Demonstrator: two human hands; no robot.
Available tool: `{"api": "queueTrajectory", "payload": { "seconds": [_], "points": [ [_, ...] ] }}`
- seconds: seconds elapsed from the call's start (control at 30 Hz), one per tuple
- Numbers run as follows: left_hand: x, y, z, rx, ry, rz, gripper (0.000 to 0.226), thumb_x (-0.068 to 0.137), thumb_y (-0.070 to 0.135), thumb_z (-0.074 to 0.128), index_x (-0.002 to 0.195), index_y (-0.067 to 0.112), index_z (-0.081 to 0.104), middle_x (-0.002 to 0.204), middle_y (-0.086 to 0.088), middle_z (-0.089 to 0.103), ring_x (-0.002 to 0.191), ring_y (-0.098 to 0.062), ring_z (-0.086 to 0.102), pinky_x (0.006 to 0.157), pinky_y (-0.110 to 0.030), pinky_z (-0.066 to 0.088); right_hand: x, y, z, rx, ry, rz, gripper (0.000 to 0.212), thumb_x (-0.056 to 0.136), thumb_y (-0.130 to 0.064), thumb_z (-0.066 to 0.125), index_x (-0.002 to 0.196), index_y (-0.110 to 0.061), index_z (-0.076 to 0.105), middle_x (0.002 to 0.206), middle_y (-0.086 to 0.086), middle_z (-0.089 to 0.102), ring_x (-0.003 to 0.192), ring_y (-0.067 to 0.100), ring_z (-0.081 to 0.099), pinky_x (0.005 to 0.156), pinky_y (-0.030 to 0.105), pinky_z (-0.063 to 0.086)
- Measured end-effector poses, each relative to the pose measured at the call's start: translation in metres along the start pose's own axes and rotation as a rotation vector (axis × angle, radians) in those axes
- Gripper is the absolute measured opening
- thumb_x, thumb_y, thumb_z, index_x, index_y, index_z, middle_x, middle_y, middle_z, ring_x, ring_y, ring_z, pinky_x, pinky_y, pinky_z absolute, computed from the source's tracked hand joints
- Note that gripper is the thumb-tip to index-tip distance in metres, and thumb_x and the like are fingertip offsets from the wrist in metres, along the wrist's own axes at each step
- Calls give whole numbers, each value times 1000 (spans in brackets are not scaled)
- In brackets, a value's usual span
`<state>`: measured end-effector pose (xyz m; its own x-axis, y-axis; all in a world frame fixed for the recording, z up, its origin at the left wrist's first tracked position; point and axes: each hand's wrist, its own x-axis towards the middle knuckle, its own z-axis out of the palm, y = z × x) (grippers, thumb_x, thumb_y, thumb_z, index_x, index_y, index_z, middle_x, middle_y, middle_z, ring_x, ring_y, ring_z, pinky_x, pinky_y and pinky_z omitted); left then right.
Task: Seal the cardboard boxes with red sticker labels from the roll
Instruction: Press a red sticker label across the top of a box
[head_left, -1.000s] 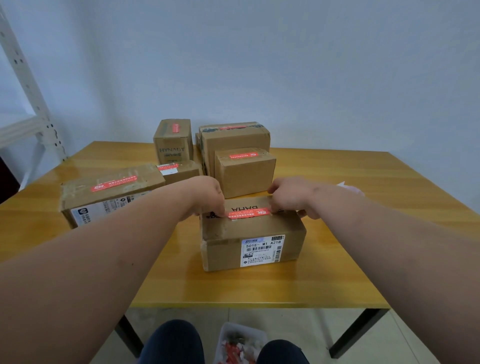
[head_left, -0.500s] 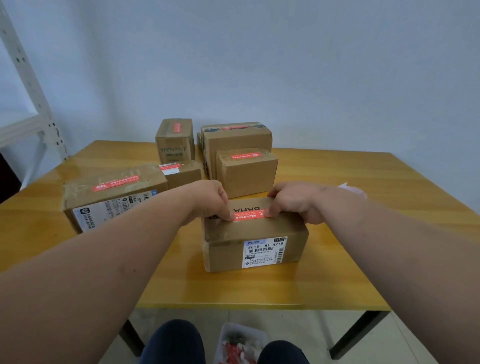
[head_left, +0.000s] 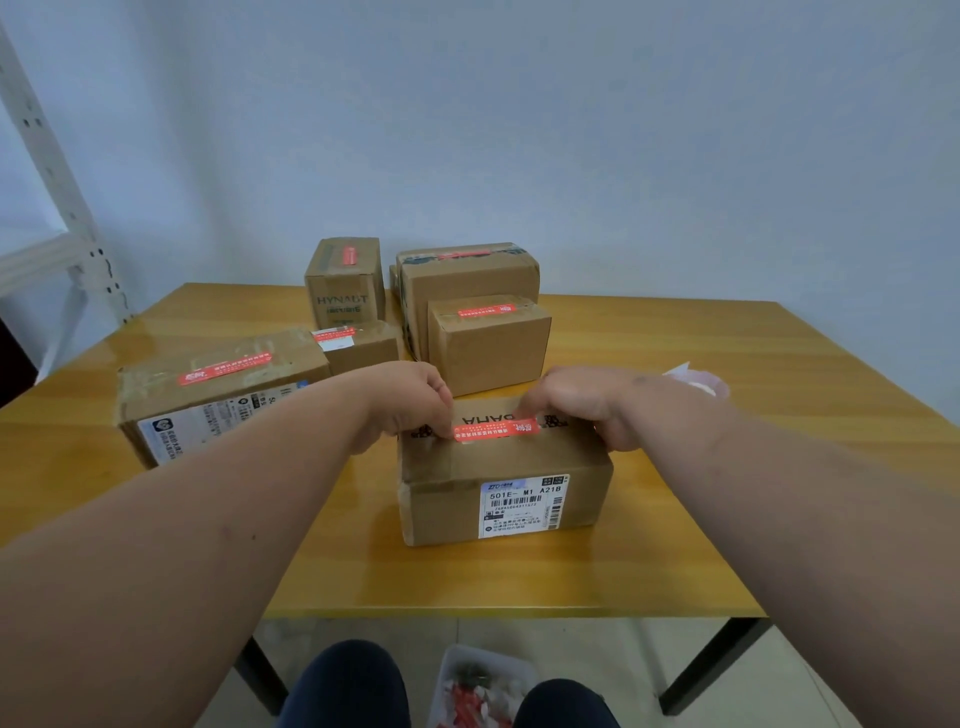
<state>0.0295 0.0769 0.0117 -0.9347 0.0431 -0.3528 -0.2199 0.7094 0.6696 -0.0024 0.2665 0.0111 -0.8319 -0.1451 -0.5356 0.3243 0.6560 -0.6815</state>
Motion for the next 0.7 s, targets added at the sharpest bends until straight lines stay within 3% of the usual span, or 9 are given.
{"api": "queueTrajectory", "payload": {
  "seconds": [0.07,0.23,0.37,0.43,0.57,0.63,0.7],
  "points": [
    [1,2,5,20,34,19,20,84,15,73,99,17,61,101,-4,61,94,-18,54,81,-32,45,6,0,3,-28,62,-30,38,85,-26,71,117,-18,53,115,11,60,106,30,59,100,45,47],
    [4,-2,2,-17,43,6,23,83,12,73,102,18,61,104,-4,60,97,-19,54,91,-36,46,7,2,-4,-17,71,-19,29,92,-13,58,121,-13,57,115,17,59,110,31,57,100,46,47],
    [5,-3,5,6,57,8,28,79,30,78,100,19,62,102,-4,64,99,-21,56,94,-41,48,6,3,0,26,37,-11,37,84,-22,70,118,-16,56,111,13,64,102,29,62,94,41,50],
    [5,-2,7,18,59,14,29,78,26,80,99,20,60,101,-2,62,97,-19,55,91,-38,48,8,4,1,7,38,-33,44,81,-20,74,120,-18,52,116,13,62,106,31,60,97,45,49],
    [3,-5,1,-12,38,10,29,79,12,77,103,20,61,107,-4,59,100,-20,54,89,-35,48,5,7,-5,20,23,-37,33,89,-8,63,121,-13,56,116,16,61,109,31,59,100,46,48],
    [3,-6,-1,-9,22,7,26,81,14,76,101,20,61,108,-5,61,102,-21,54,92,-37,48,2,7,-6,16,-14,-19,38,85,-13,68,121,-14,56,115,14,62,108,30,59,100,45,48],
    [2,-5,2,4,14,12,27,81,17,77,101,20,60,105,-3,61,99,-19,54,85,-32,47,1,6,-4,-18,-28,-20,49,76,-17,78,119,-16,54,115,12,61,106,30,60,99,45,48]
  ]
}}
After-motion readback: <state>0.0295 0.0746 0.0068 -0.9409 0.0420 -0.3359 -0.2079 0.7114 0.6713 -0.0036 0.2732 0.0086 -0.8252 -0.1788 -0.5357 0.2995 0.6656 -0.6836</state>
